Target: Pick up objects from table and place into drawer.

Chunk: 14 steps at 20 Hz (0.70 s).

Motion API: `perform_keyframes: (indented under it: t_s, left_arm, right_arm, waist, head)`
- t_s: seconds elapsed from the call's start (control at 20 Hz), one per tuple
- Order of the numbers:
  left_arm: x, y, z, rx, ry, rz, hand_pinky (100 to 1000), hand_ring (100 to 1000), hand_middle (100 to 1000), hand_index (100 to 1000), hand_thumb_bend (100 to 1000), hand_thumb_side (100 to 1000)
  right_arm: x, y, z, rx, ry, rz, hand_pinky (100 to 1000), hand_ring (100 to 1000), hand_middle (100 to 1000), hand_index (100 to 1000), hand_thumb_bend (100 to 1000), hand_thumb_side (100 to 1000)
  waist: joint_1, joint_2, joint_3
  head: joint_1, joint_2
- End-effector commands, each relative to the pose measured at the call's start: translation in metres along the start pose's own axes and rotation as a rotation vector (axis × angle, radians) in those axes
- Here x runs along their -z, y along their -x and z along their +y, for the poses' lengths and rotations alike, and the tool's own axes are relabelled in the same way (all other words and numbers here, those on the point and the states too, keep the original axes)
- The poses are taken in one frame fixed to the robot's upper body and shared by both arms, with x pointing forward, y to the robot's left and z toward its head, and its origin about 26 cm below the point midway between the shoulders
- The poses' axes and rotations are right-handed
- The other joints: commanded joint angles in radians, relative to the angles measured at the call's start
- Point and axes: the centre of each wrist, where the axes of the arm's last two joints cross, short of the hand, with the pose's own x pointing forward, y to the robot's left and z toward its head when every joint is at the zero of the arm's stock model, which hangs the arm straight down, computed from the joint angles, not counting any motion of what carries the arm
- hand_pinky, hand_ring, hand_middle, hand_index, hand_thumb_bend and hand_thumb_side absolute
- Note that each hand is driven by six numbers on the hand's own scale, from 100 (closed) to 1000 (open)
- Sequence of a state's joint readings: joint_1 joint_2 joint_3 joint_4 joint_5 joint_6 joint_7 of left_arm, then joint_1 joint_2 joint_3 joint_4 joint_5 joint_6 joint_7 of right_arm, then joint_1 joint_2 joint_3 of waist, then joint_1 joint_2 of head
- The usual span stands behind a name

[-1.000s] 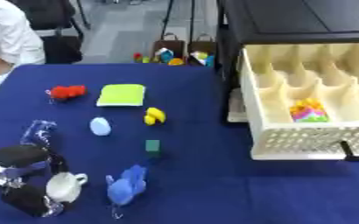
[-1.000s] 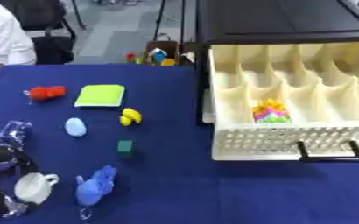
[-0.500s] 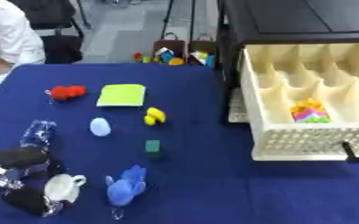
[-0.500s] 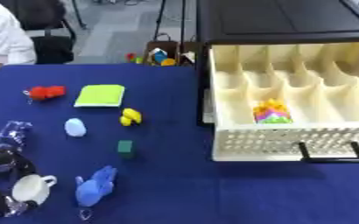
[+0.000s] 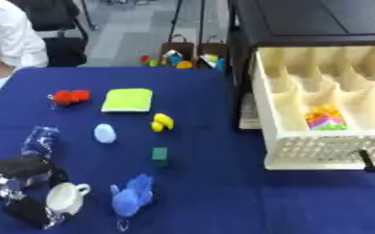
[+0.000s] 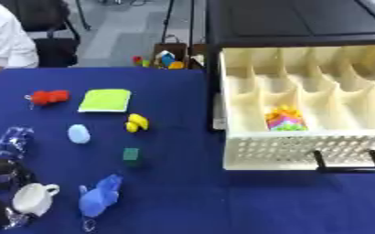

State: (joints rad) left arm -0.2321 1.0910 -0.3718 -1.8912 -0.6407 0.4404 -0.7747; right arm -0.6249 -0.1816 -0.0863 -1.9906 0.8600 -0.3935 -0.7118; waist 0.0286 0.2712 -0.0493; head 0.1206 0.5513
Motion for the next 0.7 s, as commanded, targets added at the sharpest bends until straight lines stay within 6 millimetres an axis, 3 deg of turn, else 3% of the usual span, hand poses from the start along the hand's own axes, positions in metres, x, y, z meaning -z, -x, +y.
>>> perform_keyframes:
  t_s: [0.05,0.5,0.7]
  left_arm:
    - [-0.0023,0.0053,0.0036,-0.074,0.121,0.114,617,705,713,878,430,570]
    - [-0.002,0.0028,0.0046,-0.057,0.106,0.11,543,643,639,807,404,584]
    - [-0.0037,0.0001,0.0065,-0.065,0.098,0.098,542,644,646,844,528,594]
  right_arm:
    - [0.0075,-0.0009,-0.0002,0.016,0.021,-0.021,629,670,683,775,100,1000]
    - [0.0072,-0.0002,-0.001,0.013,0.029,-0.018,630,670,683,775,100,1000]
    - [0.0068,0.0,-0.0013,0.01,0.028,-0.016,631,670,682,775,100,1000]
  waist:
    - [0.001,-0.013,0.0]
    - [0.0,-0.01,0.0]
    - [0.0,-0.008,0.002]
  head:
    - [0.005,-0.012]
    - [0.003,-0.014]
    - [0.004,-0.013]
